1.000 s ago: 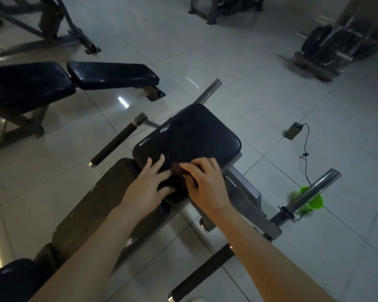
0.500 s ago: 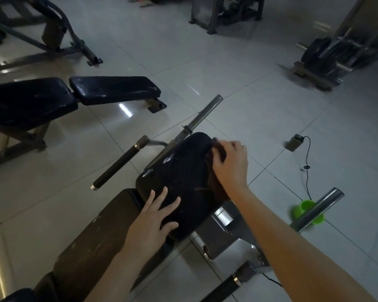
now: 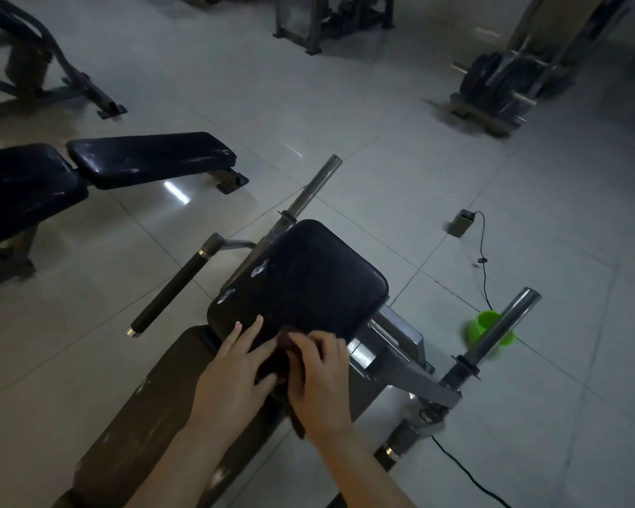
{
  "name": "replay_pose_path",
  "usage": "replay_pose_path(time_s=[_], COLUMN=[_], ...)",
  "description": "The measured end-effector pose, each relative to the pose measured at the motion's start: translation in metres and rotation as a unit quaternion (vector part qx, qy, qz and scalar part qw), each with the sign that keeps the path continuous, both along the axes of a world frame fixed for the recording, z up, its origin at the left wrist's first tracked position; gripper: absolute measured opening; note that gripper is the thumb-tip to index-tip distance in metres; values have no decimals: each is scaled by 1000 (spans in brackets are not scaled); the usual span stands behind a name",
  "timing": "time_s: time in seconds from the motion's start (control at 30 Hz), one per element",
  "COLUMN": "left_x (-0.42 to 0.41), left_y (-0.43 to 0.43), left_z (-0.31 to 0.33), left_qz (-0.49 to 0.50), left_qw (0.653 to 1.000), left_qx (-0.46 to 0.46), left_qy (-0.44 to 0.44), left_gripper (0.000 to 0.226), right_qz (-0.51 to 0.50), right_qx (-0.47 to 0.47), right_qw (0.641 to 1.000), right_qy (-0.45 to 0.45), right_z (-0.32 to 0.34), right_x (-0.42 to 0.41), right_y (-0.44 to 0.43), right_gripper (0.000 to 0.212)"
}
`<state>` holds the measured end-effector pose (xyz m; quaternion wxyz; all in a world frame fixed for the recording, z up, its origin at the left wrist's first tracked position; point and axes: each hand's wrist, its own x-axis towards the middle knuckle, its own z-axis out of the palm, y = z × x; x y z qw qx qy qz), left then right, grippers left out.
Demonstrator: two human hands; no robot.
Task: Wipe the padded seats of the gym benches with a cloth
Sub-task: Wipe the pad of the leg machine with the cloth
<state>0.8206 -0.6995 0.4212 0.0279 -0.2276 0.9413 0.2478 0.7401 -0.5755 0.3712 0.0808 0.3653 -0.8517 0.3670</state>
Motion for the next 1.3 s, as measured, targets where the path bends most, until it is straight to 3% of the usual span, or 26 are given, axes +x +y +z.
replay_pose_path(time_s=[0.17, 0.37, 0.53, 0.67, 0.87, 1.03, 1.2, 1.3], left_x=[-19, -53, -54, -51, -51, -53, -55, -53], left_y=[-19, -24, -22, -27, -31, -31, -30, -29], left_z=[8, 19, 14, 9, 0, -1, 3, 4], left_qz=[-56, -170, -195, -211, -200, -214, -218, -217], left_qw=[998, 985, 976, 971, 977, 974, 972, 973], left_qx=[-2, -43, -94, -107, -76, -77, -83, -80], left_qy=[19, -9, -31, -17, 12, 5, -10, -15], left_gripper=[66, 64, 62, 62, 61, 61, 61, 61], right_qz=[-220, -273, -326, -361, -477, -504, -493, -470], right_qx=[-94, -105, -151, -244, -350, -313, -270, -284], right_qw=[970, 956, 928, 871, 764, 777, 794, 796], right_qy=[-43, -3, -100, -229, -258, -211, -231, -254], right_z=[35, 39, 10, -8, 5, 11, 38, 36], right_x=[-63, -81, -20, 61, 41, 10, -52, -39], right_y=[-27, -28, -22, -34, -57, -54, -38, -35], right_gripper=[18, 20, 27, 24, 18, 23, 24, 19])
